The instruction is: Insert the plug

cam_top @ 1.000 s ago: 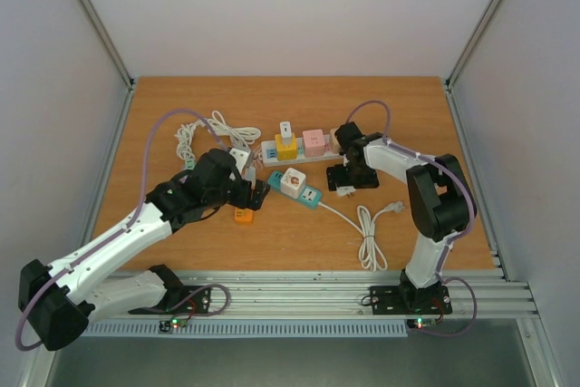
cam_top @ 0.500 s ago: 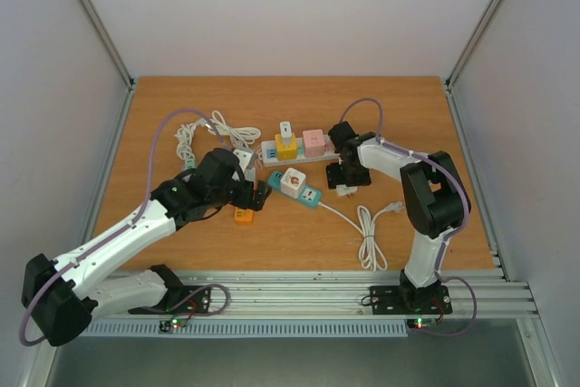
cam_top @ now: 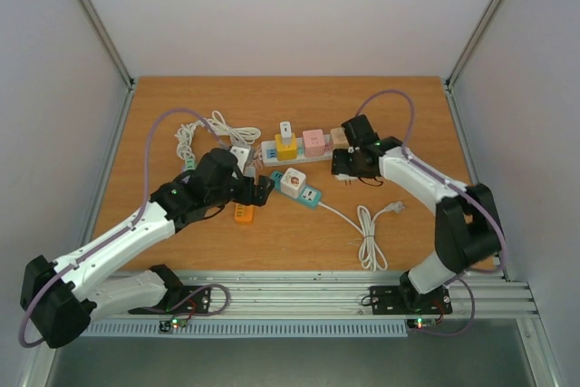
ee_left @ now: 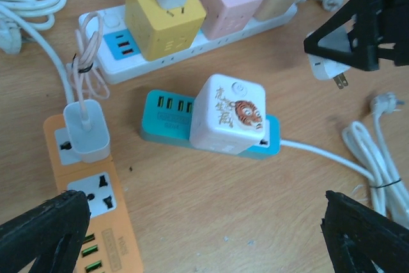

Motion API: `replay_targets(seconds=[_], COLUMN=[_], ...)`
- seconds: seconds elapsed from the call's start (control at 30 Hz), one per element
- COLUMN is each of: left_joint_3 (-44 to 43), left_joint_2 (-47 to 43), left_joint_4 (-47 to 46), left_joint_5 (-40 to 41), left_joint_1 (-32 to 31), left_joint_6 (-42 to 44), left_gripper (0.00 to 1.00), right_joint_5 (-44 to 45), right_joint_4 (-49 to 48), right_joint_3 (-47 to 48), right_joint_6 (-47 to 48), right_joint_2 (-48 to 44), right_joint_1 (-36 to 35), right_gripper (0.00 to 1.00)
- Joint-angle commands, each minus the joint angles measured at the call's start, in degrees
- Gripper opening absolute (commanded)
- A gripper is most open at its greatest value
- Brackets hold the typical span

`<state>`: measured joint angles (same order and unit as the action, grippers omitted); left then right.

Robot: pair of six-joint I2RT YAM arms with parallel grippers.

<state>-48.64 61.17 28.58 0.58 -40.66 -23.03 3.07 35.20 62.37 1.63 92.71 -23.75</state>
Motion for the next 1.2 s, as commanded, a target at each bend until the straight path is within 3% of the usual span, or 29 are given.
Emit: replay_targets(seconds=[0.0,0.2,0.33,0.6,0.87,1.17], left_joint_3=[2.6,2.9,3.5,6.5,8.0,5.9], left_joint_2=[-2.0,0.7,4.1,8.5,9.3,12.1], left_joint_4=[-11.9,-23.5,-35.3,-46.9,-47.6,-47.4], left_joint_5=[-3.0,-12.4,-17.5,-20.7,-16.5,-19.2], left_joint_1=[0.4,0.3,0.2,-3.0,-4.8,-4.9], left_joint_6=[-3.9,-7.3,-12.2,-19.1,-22.2,-20.3], left_gripper=[0.99,0.99,0.88,0.76,0.56,0.31], right_joint_5=[-5.0,-8.7,-6.5,-4.6,-6.6,-7.6], right_joint_4=[-3.2,-3.3,-2.5,-3.0,-3.6,-2.4], right_joint_3=[0.0,0.2,1.1,5.2,6.0,6.8], right_joint_6=[-8.5,-18.2,-26.0,-30.6,-31.3,-31.2], right_joint_2=[-9.2,-17.5,-20.4,-19.2,-19.1,-19.4], right_joint_1=[-0.4,-3.7,-8.2,-15.6,-16.6,-16.7], right_gripper=[0.66,0.67,0.67,0.66,0.66,0.66])
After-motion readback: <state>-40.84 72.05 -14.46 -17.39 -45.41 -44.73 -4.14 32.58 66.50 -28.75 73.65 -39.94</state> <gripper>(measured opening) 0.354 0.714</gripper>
